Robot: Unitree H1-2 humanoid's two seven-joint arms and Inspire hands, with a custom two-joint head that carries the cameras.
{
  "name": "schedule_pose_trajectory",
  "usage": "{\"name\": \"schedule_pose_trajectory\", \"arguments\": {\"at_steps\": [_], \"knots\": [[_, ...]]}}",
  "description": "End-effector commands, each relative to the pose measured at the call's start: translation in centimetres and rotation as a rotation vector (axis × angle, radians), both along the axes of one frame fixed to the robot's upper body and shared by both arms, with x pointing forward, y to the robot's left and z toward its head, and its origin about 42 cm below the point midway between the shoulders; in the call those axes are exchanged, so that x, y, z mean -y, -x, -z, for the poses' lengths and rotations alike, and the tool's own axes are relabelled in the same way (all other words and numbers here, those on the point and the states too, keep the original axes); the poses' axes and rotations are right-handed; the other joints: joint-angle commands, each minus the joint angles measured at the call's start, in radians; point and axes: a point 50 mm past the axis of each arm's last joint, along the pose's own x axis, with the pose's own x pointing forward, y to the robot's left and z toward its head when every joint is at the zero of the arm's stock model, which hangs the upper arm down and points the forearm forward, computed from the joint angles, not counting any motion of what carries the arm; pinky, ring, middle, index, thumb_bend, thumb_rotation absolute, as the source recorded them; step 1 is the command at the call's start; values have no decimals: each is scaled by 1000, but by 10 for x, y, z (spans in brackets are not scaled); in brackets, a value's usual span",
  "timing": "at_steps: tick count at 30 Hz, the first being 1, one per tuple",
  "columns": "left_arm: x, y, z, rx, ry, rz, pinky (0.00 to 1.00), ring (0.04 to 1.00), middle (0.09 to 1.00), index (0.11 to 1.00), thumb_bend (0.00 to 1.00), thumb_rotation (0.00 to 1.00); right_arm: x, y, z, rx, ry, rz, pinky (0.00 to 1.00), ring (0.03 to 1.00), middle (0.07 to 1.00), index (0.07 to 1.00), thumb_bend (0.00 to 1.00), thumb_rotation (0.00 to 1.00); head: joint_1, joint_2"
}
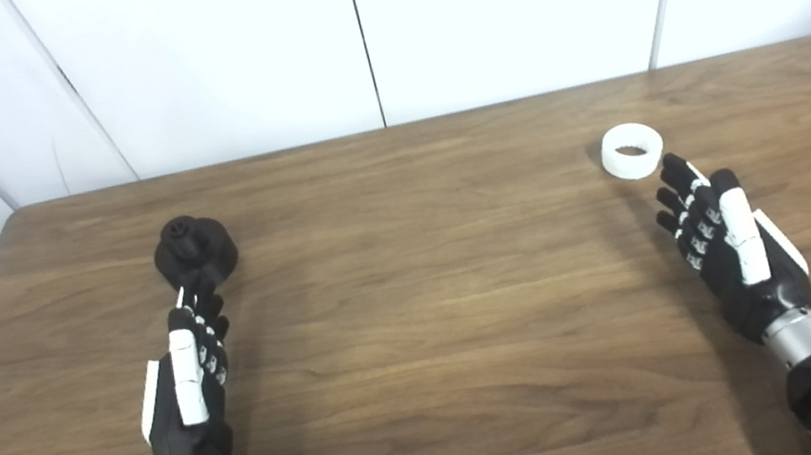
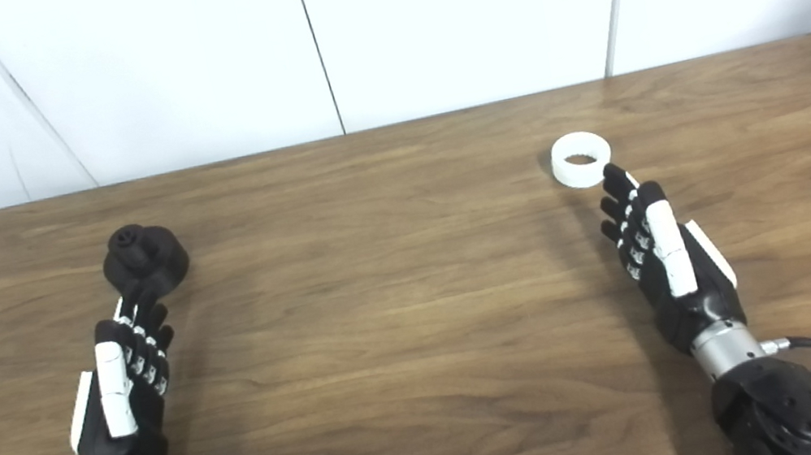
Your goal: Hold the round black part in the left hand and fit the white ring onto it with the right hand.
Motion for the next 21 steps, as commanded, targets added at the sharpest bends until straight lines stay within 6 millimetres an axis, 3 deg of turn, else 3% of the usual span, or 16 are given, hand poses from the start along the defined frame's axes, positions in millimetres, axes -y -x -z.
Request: {"name": "schedule_pose_trajectory", "arguments": {"at_steps": [1, 19, 21], "knots": [[-3, -6, -18, 66, -28, 11, 1000, 1000, 1000, 1000, 656, 1000, -3, -11, -16, 69, 1, -8, 1000, 1000, 1000, 967, 590, 1000, 1, 1], [-6, -4, -17, 69, -44, 5, 1000, 1000, 1000, 1000, 646, 1000, -2, -12, -17, 72, 6, -7, 1000, 1000, 1000, 969, 587, 1000, 1, -3], [-13, -5, -23, 87, -115, -10, 1000, 1000, 1000, 1000, 607, 937, -1, -12, -16, 72, 5, -7, 1000, 1000, 1000, 969, 589, 1000, 11, -4]]}}
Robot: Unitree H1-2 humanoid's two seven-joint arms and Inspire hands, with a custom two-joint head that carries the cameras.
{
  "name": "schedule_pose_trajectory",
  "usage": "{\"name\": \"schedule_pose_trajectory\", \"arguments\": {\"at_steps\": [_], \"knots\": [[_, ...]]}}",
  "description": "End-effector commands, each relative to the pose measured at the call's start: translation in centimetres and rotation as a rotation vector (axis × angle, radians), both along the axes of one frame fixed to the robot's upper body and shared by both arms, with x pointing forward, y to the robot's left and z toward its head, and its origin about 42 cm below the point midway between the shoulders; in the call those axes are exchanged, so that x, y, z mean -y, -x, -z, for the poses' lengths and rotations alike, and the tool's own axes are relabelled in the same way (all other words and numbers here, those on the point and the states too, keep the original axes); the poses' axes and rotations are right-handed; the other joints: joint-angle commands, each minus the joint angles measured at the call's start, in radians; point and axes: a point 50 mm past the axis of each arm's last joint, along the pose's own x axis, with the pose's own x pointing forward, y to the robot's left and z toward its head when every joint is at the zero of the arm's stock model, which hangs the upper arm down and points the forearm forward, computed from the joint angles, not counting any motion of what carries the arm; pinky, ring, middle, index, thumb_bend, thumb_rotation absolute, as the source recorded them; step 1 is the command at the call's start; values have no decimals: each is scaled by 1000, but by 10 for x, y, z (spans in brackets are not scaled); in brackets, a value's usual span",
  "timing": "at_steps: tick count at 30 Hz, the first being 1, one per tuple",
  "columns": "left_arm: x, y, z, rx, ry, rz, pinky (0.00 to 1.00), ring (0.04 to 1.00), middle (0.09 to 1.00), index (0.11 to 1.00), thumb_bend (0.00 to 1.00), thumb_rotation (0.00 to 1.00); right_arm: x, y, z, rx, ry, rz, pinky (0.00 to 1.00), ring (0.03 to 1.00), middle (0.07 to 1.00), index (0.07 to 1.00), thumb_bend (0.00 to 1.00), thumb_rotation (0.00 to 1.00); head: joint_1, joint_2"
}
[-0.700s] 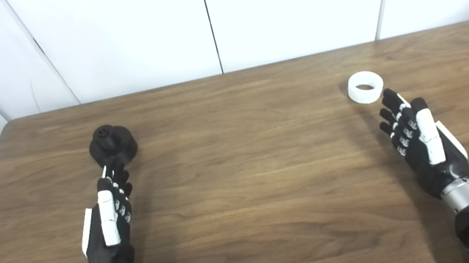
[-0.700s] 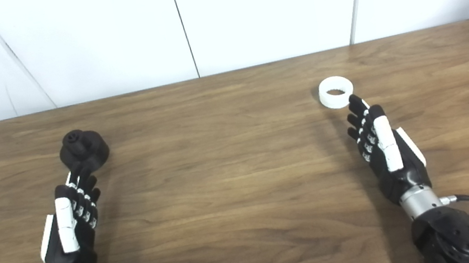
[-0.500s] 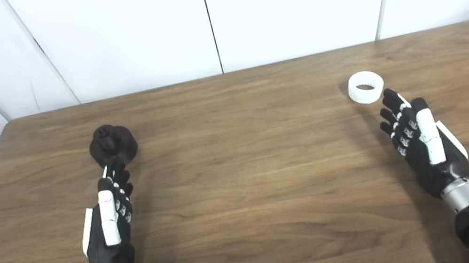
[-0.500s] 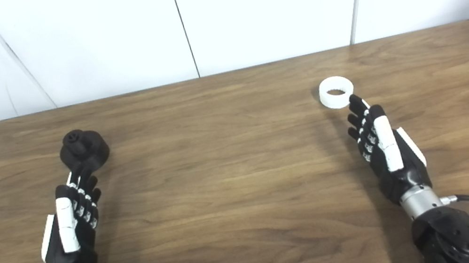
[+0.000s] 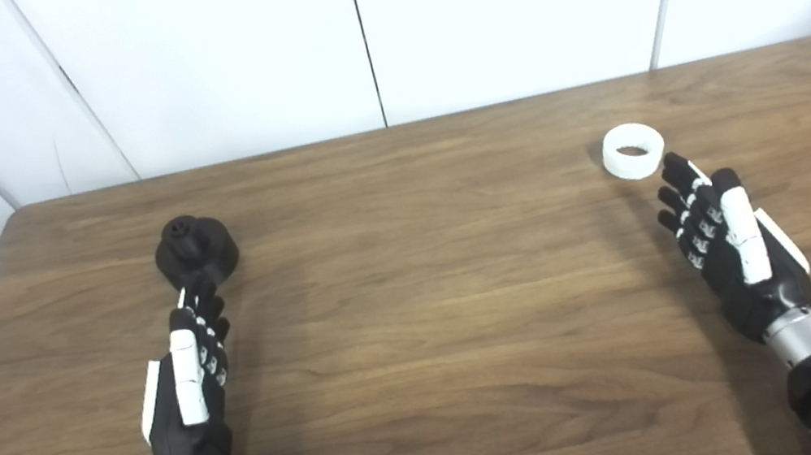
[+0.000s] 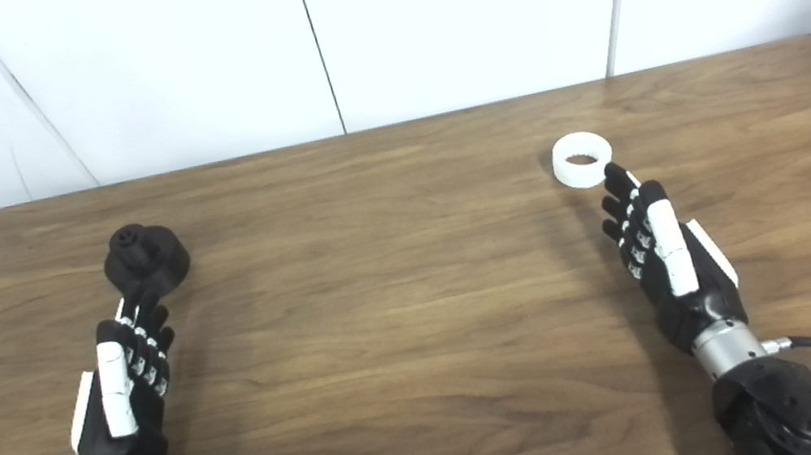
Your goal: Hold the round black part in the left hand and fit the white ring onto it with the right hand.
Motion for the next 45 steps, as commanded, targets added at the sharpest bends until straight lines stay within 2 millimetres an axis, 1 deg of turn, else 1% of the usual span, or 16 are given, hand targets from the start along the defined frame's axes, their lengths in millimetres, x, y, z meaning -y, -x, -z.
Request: {"name": "schedule_pose_trajectory", "arguments": {"at_steps": [1, 2, 3, 4, 6, 9, 10, 11, 13, 16, 21, 25, 31, 38, 41, 45], "knots": [[-15, -6, -27, 112, -138, -19, 1000, 1000, 1000, 1000, 595, 852, -1, -11, -14, 71, 2, -9, 1000, 1000, 1000, 969, 590, 1000, 4, -1], [-21, -7, -31, 114, -190, -35, 1000, 1000, 1000, 1000, 594, 741, -1, -11, -14, 71, 1, -11, 1000, 1000, 1000, 970, 589, 1000, 9, -3], [-25, -8, -33, 114, -221, -45, 1000, 1000, 1000, 1000, 616, 678, -1, -11, -13, 72, 0, -11, 1000, 1000, 1000, 970, 590, 1000, 9, -3], [-32, -9, -38, 104, -262, -60, 1000, 1000, 1000, 1000, 627, 646, -1, -11, -13, 72, -2, -12, 1000, 1000, 1000, 970, 591, 1000, 12, -5], [-45, -11, -47, 95, -326, -84, 1000, 1000, 1000, 978, 694, 498, -1, -11, -12, 71, -8, -14, 1000, 1000, 1000, 967, 587, 1000, 12, -6], [-60, -16, -58, 100, -405, -110, 982, 1000, 995, 955, 781, 347, -2, -11, -11, 67, -18, -12, 1000, 1000, 998, 960, 580, 1000, 17, -7], [-68, -19, -64, 93, -446, -120, 981, 1000, 995, 954, 784, 343, -2, -10, -11, 67, -17, -13, 1000, 1000, 998, 960, 580, 1000, 19, -5], [-74, -22, -70, 83, -499, -128, 991, 1000, 997, 948, 876, 325, -2, -10, -11, 66, -17, -13, 1000, 1000, 994, 958, 581, 1000, 19, -5], [-86, -29, -84, 79, -602, -143, 999, 1000, 999, 942, 924, 300, -1, -10, -10, 60, -16, -13, 1000, 995, 987, 951, 594, 1000, 21, -7], [-96, -38, -96, 76, -671, -150, 1000, 1000, 999, 938, 941, 271, 0, -10, -10, 51, -16, -6, 984, 984, 976, 941, 606, 1000, 24, -9], [-109, -55, -105, 48, -766, -153, 1000, 1000, 990, 926, 934, 247, 1, -10, -10, 50, -5, -10, 956, 975, 965, 933, 604, 1000, 25, -11], [-118, -72, -105, 6, -862, -143, 1000, 1000, 979, 925, 928, 275, 3, -9, -11, 51, 4, -8, 942, 973, 966, 935, 589, 1000, 33, -14], [-131, -93, -101, -80, -922, -113, 976, 992, 966, 920, 952, 304, 6, -7, -13, 46, 11, -6, 966, 985, 975, 943, 606, 1000, 29, -19], [-143, -115, -88, -208, -893, -68, 954, 990, 961, 904, 959, 277, 9, -5, -14, 45, 19, 1, 972, 987, 973, 941, 631, 1000, 28, -23], [-145, -120, -82, -237, -891, -65, 955, 985, 952, 893, 943, 257, 11, -3, -14, 47, 30, 1, 964, 985, 974, 940, 651, 1000, 29, -23], [-145, -126, -78, -274, -904, -59, 964, 986, 951, 893, 955, 292, 15, -1, -15, 47, 44, -1, 958, 985, 975, 943, 664, 1000, 31, -24]]}}
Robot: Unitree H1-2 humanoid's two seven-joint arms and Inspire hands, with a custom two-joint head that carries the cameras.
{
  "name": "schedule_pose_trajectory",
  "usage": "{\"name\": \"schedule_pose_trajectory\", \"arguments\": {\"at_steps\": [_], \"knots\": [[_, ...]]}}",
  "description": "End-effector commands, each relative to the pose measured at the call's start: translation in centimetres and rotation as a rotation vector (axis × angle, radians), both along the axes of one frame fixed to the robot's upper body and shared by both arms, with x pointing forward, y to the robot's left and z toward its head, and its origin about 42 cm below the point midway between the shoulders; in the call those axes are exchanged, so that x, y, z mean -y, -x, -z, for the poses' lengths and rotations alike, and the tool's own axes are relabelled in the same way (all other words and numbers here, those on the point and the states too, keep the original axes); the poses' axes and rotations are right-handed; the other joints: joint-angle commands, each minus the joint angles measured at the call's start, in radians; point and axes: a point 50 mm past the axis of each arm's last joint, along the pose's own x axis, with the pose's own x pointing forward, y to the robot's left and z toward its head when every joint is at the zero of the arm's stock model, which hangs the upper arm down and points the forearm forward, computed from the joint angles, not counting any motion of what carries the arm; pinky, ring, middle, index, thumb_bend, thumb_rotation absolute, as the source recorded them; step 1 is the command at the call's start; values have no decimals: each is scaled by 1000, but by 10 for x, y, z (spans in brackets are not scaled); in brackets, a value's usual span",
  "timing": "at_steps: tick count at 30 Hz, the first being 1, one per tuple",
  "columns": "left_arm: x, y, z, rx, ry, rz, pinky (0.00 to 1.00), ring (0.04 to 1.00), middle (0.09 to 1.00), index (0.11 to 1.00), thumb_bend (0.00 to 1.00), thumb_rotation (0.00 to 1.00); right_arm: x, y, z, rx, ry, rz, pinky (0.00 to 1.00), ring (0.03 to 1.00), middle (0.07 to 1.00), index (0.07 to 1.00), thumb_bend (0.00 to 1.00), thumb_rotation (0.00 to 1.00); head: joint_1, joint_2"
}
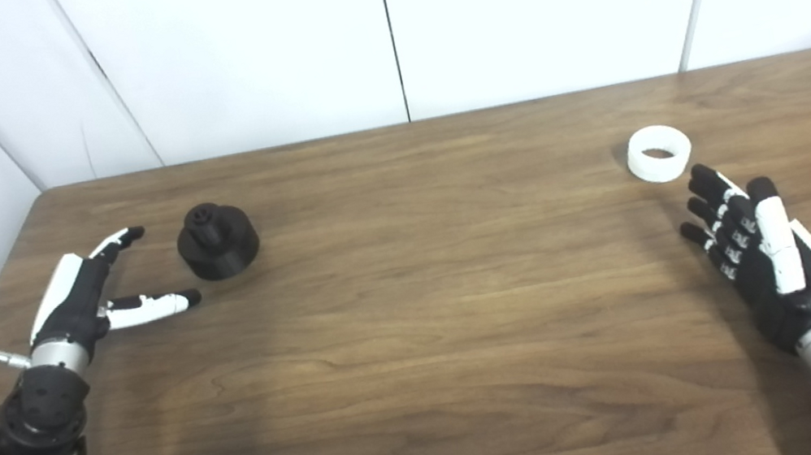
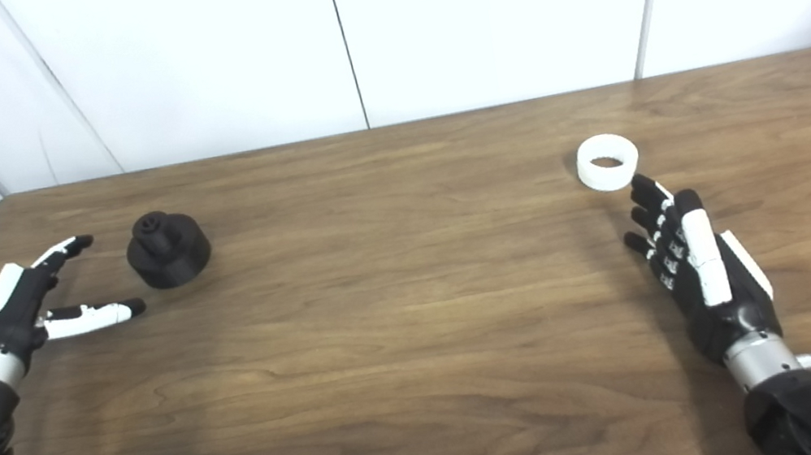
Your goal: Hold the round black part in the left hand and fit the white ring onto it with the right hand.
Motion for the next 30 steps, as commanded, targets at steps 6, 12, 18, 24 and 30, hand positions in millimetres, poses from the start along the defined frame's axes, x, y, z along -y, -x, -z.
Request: {"name": "schedule_pose_trajectory", "arguments": {"at_steps": [6, 12, 18, 24, 30], "knots": [[-7, -19, -29, 50, -60, 7, 974, 984, 950, 890, 966, 304, 4, -2, -17, 77, 12, -15, 967, 988, 973, 949, 641, 1000, 5, 0], [1, -26, -33, 54, -57, 19, 972, 988, 957, 882, 961, 296, 3, -2, -15, 76, 5, -13, 972, 991, 975, 948, 648, 1000, 3, -6], [8, -34, -33, 66, -59, 50, 995, 998, 958, 885, 962, 295, 1, -1, -13, 70, 15, -16, 970, 990, 976, 954, 657, 1000, 1, -12], [13, -41, -34, 77, -80, 71, 994, 1000, 953, 884, 972, 310, 0, 0, -10, 63, 15, -9, 968, 988, 969, 960, 660, 1000, 0, -17], [18, -45, -35, 77, -94, 90, 976, 999, 952, 883, 950, 294, -1, 1, -7, 62, 10, -13, 972, 989, 967, 962, 653, 1000, -9, -27]]}}
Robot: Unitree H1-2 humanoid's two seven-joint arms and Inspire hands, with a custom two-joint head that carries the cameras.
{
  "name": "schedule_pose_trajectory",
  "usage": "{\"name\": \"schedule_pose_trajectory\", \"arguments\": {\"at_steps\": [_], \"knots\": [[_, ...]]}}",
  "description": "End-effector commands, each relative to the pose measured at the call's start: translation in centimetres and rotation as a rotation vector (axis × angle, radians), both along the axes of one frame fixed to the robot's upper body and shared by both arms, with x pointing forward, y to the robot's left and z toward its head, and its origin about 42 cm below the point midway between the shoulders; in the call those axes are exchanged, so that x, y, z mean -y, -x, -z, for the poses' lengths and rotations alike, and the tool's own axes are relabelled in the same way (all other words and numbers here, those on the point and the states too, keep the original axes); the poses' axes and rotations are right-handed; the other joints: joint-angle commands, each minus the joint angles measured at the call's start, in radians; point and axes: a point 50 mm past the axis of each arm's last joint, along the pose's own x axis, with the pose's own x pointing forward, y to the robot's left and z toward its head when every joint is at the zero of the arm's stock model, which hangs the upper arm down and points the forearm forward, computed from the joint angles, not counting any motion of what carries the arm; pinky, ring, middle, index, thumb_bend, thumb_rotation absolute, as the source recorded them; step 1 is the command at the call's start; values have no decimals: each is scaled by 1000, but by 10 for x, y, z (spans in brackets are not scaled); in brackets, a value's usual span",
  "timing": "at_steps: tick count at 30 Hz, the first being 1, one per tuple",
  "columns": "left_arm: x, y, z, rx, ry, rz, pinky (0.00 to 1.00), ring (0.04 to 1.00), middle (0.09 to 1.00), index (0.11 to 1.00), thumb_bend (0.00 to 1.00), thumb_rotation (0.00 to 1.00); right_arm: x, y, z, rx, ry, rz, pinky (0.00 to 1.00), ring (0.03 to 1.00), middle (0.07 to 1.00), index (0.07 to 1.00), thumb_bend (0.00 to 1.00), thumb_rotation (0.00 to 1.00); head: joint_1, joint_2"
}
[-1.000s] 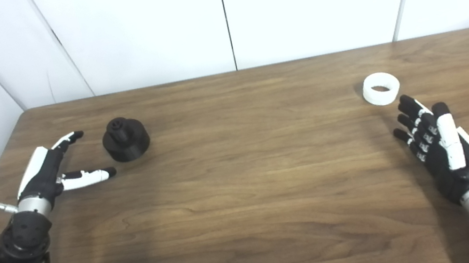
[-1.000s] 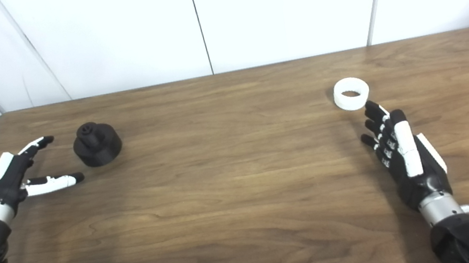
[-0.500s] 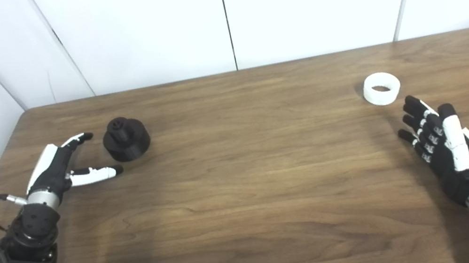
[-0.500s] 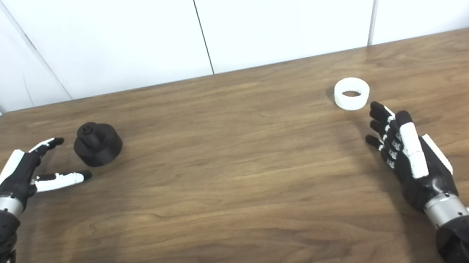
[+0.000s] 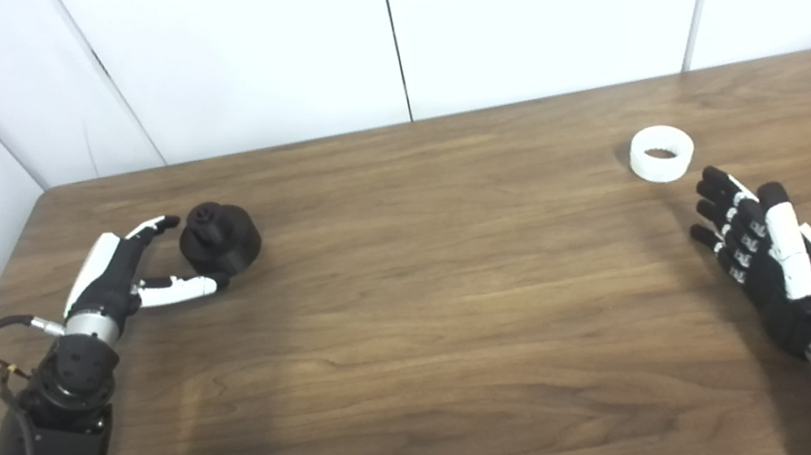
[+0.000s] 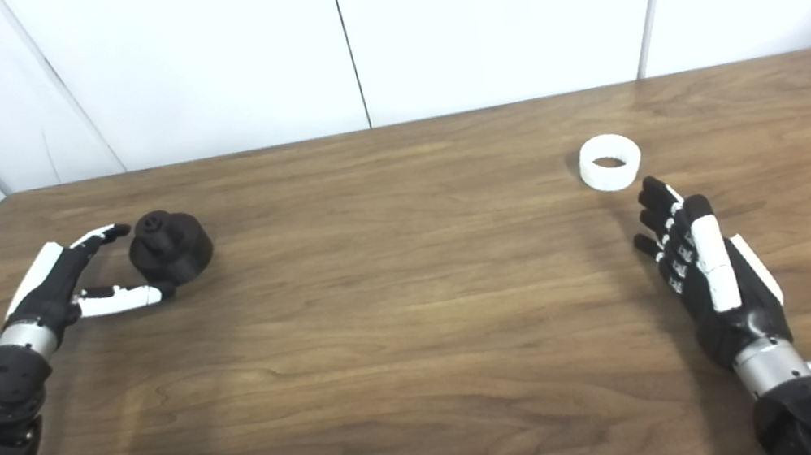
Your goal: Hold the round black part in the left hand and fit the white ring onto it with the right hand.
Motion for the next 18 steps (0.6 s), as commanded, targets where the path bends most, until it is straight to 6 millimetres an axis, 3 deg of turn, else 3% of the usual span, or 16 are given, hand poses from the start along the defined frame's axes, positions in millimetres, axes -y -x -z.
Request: {"name": "schedule_pose_trajectory", "arguments": {"at_steps": [1, 18], "knots": [[-3, -16, -33, 100, -52, 13, 978, 1000, 952, 883, 949, 291, -2, -3, -9, 55, 2, -15, 974, 990, 967, 962, 652, 1000, 0, 1], [3, -30, -26, 87, -65, 17, 923, 989, 955, 887, 954, 305, 5, 4, -11, 64, 21, 1, 963, 982, 946, 958, 619, 1000, -11, -3]]}}
